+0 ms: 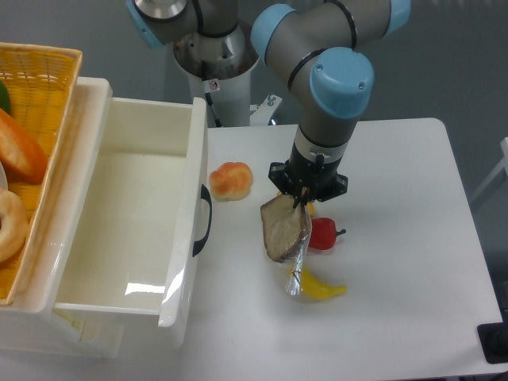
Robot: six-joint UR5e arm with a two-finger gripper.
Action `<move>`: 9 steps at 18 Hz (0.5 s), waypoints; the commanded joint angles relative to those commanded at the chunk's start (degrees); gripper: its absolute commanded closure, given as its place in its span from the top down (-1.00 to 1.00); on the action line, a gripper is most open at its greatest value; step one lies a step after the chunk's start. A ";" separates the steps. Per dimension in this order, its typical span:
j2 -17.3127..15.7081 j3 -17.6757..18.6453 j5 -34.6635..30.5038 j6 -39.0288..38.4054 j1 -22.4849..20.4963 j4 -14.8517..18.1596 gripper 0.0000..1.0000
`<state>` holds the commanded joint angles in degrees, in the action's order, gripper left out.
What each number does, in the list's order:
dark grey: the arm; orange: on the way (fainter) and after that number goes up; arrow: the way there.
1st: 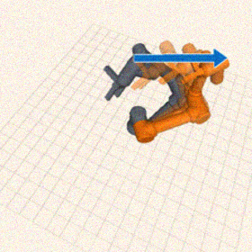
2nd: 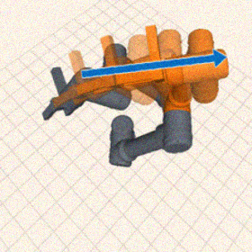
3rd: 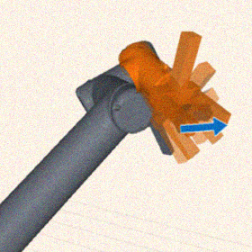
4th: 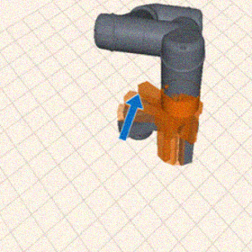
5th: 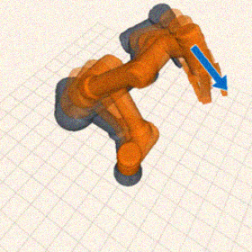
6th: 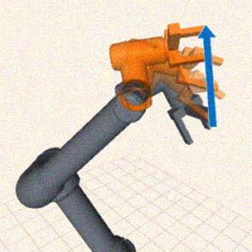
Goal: Place the toast in the upper white drawer
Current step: 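Lift the bagged toast slice upward with the gripper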
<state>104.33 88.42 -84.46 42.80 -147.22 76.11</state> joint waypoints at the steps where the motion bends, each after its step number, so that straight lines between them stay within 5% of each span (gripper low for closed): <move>1: 0.00 0.26 0.00 0.00 0.00 0.00 -1.00; 9: -0.09 0.26 0.00 -0.09 0.09 0.00 -1.00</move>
<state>104.24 88.68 -84.46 42.71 -147.13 76.11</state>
